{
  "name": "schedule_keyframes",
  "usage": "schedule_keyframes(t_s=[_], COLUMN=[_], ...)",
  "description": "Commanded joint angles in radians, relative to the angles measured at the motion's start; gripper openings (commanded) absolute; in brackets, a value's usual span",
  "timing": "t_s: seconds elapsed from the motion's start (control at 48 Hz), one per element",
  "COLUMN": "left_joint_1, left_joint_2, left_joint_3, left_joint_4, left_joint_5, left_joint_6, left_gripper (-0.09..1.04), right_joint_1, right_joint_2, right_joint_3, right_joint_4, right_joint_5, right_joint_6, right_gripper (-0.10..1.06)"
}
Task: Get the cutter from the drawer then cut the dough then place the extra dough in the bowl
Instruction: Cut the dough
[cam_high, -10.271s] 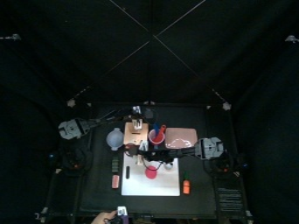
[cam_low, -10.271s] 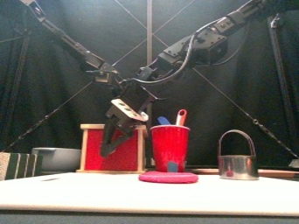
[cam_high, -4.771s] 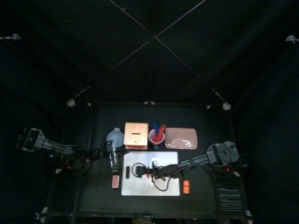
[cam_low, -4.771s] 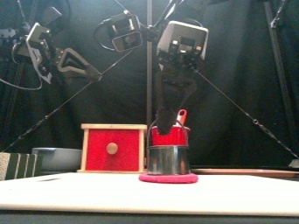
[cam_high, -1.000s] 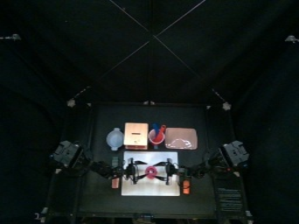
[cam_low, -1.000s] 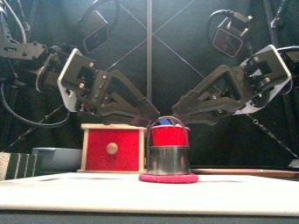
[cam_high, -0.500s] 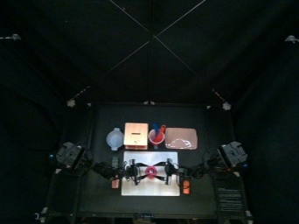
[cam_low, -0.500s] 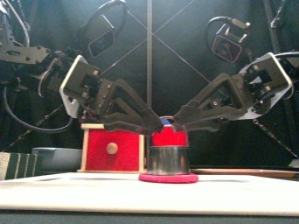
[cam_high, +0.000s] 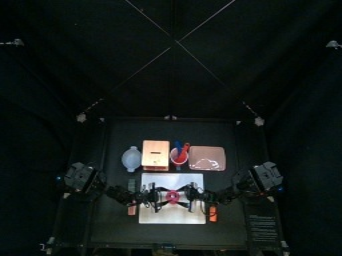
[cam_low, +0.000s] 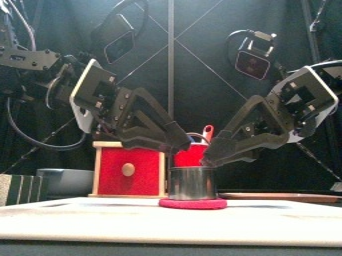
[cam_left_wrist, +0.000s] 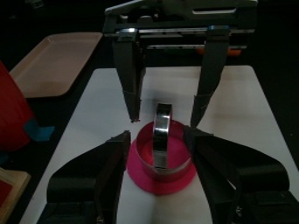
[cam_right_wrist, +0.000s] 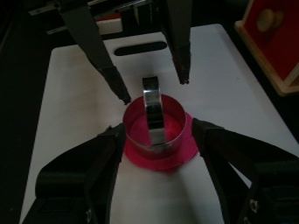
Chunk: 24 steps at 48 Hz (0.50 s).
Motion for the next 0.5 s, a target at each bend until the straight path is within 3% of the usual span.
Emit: schedule_keyframes(t_s=[0.021,0.188,0.5], left_joint_1=[0.003,0.003,0.005], left_joint_2=[-0.018,-0.012,-0.011], left_joint_3=[-0.023,-0.02,-0.008], left_joint_4=[0.014,0.014,0.021], left_joint_5=[0.015,0.038,0.041], left_joint_6=[0.0,0.002,0.002], left_gripper=[0.86,0.86,0.86], right_joint_1=[-0.002,-0.003,-0.006], right_joint_2=[-0.026,-0.026,-0.029], right_joint_3=[-0.014,-0.015,-0.035], right_joint_4=[-0.006,-0.008,-0.035], right_joint_5=[-0.002,0.0,0.018], right_joint_6=[-0.003,-0.009,-0.006], right_gripper=[0.93,0.91,0.74])
